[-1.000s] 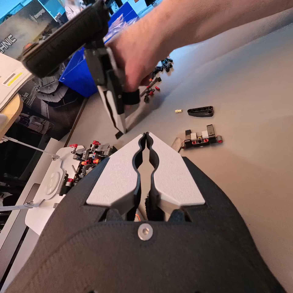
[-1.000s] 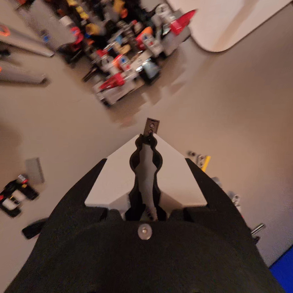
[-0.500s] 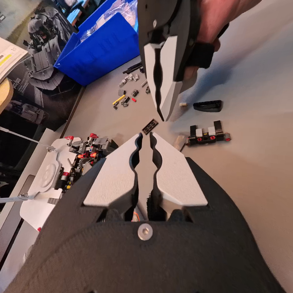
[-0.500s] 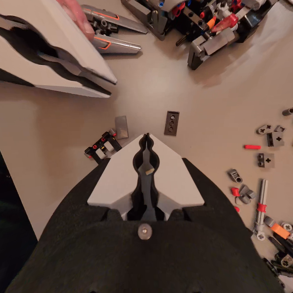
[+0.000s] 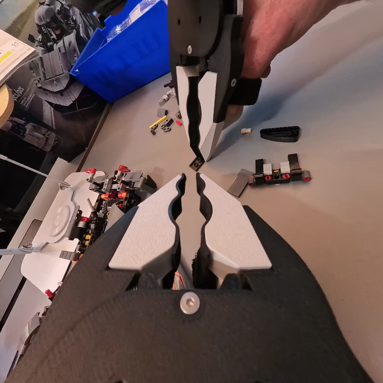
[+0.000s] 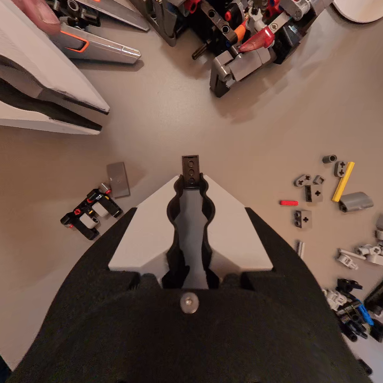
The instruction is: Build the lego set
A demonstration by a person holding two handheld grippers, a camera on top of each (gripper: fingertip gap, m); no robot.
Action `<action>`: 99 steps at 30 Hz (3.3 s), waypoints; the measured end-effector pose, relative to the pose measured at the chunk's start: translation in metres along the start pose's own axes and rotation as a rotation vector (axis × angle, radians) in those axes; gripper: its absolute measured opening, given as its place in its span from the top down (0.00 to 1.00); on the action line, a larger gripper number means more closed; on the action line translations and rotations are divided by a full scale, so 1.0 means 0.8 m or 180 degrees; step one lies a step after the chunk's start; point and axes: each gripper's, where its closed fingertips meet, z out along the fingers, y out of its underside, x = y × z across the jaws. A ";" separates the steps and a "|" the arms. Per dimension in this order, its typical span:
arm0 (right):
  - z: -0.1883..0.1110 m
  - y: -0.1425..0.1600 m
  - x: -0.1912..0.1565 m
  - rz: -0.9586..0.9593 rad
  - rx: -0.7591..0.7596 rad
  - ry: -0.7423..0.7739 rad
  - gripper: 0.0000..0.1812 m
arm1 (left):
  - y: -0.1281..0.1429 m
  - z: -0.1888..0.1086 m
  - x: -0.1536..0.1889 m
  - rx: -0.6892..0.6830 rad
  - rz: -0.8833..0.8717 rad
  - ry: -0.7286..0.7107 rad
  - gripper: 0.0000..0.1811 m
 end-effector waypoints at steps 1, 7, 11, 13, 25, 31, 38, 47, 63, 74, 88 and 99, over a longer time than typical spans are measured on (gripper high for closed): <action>-0.001 0.000 -0.002 0.0008 0.0039 -0.0032 0.93 | 0.000 0.001 0.001 -0.0001 -0.0005 0.0002 0.95; -0.022 -0.010 -0.050 0.0158 0.0385 -0.0780 0.93 | 0.004 0.006 0.001 -0.0101 0.0185 -0.0091 0.83; -0.045 -0.018 -0.069 0.0170 0.0475 -0.1148 0.92 | -0.007 0.004 0.013 0.0006 0.0476 -0.0056 0.84; -0.051 -0.018 -0.069 0.0183 0.0483 -0.1223 0.93 | -0.012 0.003 0.017 0.0043 0.0555 -0.0032 0.86; -0.071 -0.034 -0.091 0.0305 0.0649 -0.1687 0.93 | -0.019 -0.005 0.025 0.0085 0.0815 0.0004 0.97; -0.087 -0.055 -0.084 0.0197 0.1036 -0.1502 0.88 | -0.027 -0.012 0.014 0.0262 0.0234 0.0101 0.99; -0.100 -0.071 -0.071 -0.1038 0.1306 0.0153 0.77 | -0.058 -0.028 -0.008 0.1074 -0.1527 0.0648 0.99; -0.107 -0.100 -0.064 -0.0865 0.1705 0.1011 0.84 | -0.071 -0.039 -0.018 0.1622 -0.2406 0.1096 1.00; -0.137 -0.089 -0.096 -0.0072 0.2060 -0.0998 1.00 | -0.088 -0.057 -0.004 0.1849 -0.2272 0.1618 0.99; -0.123 -0.064 -0.098 -0.0296 0.1398 -0.1212 1.00 | -0.086 -0.054 0.004 0.1704 -0.2009 0.1579 0.96; -0.116 -0.070 -0.096 -0.0263 0.1412 -0.1232 1.00 | -0.084 -0.049 0.005 0.1643 -0.1970 0.1494 0.99; -0.130 -0.026 -0.059 0.0065 0.1410 -0.1009 1.00 | -0.014 -0.004 0.074 0.0012 -0.0375 0.1248 0.72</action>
